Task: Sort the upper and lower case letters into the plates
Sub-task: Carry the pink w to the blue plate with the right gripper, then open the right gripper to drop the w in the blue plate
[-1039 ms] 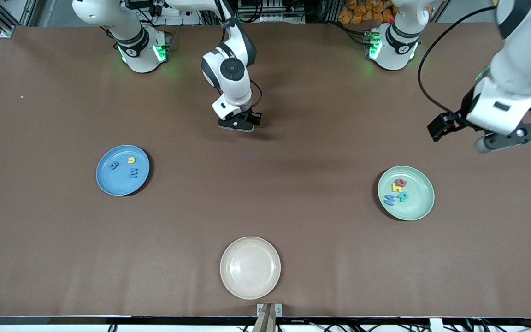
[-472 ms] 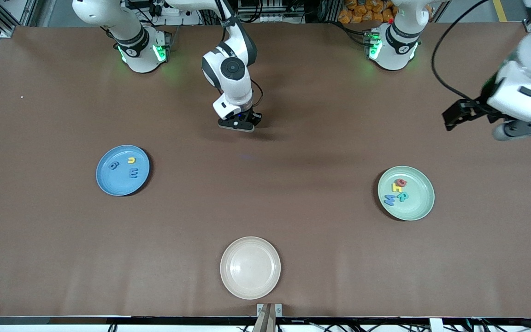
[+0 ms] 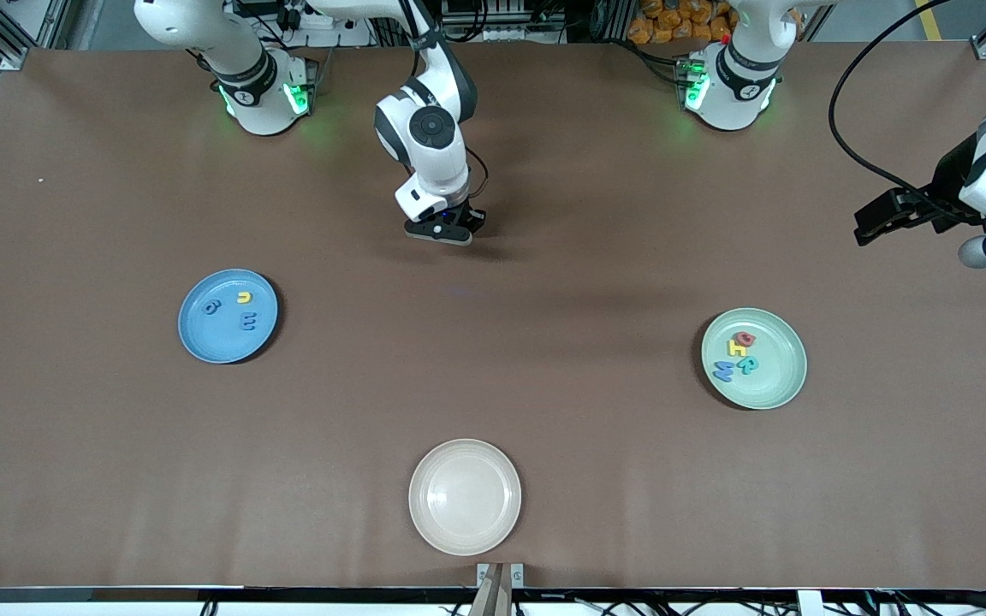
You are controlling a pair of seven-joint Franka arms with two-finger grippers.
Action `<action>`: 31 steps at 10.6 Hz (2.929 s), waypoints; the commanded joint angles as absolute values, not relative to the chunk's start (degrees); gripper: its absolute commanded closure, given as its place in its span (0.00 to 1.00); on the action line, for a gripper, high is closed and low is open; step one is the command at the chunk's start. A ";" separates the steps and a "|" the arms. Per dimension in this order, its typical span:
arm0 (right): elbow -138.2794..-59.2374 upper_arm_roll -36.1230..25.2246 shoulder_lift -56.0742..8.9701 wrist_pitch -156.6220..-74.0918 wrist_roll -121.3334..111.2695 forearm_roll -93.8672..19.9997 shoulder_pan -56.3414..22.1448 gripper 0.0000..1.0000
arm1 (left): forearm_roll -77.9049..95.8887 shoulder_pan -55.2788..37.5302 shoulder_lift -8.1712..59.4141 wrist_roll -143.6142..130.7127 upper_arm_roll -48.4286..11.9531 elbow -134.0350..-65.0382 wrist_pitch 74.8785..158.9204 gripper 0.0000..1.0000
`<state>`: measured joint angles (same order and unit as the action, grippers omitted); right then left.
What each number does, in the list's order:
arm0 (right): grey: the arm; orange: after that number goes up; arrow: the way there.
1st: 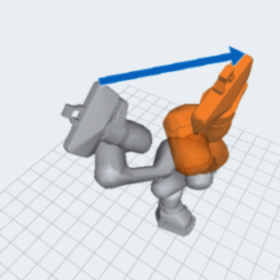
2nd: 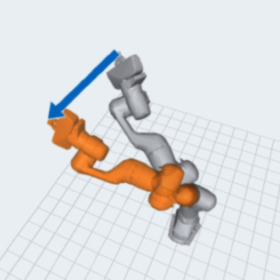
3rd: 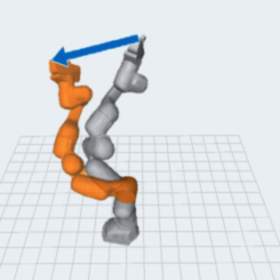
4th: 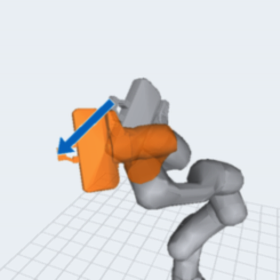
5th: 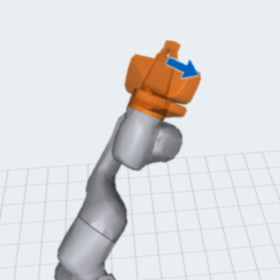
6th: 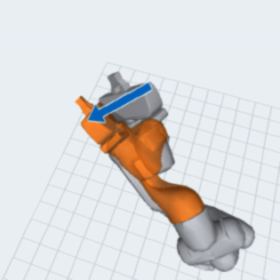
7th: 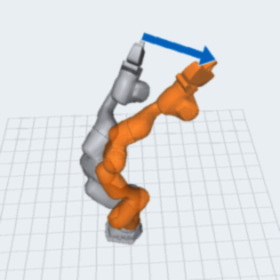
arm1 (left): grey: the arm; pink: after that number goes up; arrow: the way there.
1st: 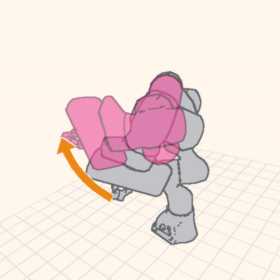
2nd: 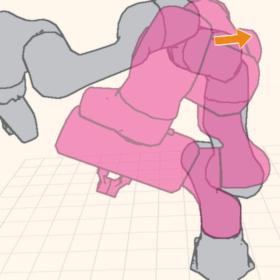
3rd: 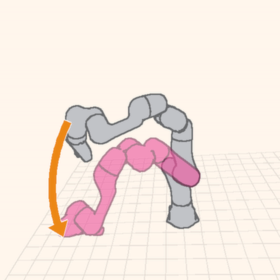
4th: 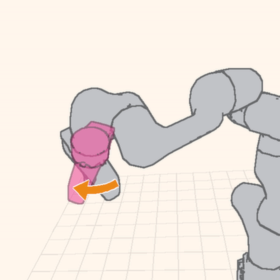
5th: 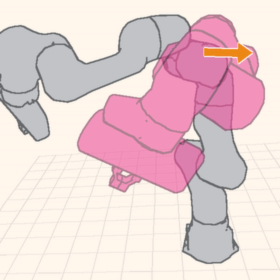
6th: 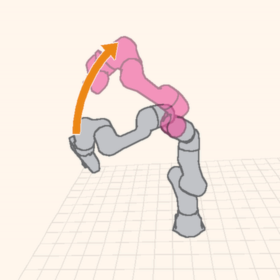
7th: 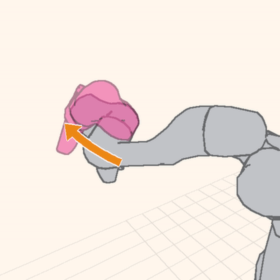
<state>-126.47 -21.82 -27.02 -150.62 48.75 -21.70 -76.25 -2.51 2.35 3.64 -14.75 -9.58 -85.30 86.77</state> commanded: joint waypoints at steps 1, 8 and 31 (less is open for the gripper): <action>-126.74 -22.41 -28.30 -150.21 48.34 -22.94 -76.29 0.87 | -1.23 0.97 2.29 -9.86 -7.82 -86.31 86.83 0.00; -124.28 -30.31 -26.89 -133.18 30.45 -22.24 -67.78 0.91 | -1.85 0.88 2.37 -7.38 -6.94 -86.22 87.01 0.00; -119.36 -38.86 -31.55 -135.97 -2.29 -24.34 -37.18 0.96 | -2.20 -0.62 2.73 -7.91 -7.12 -85.43 86.49 0.00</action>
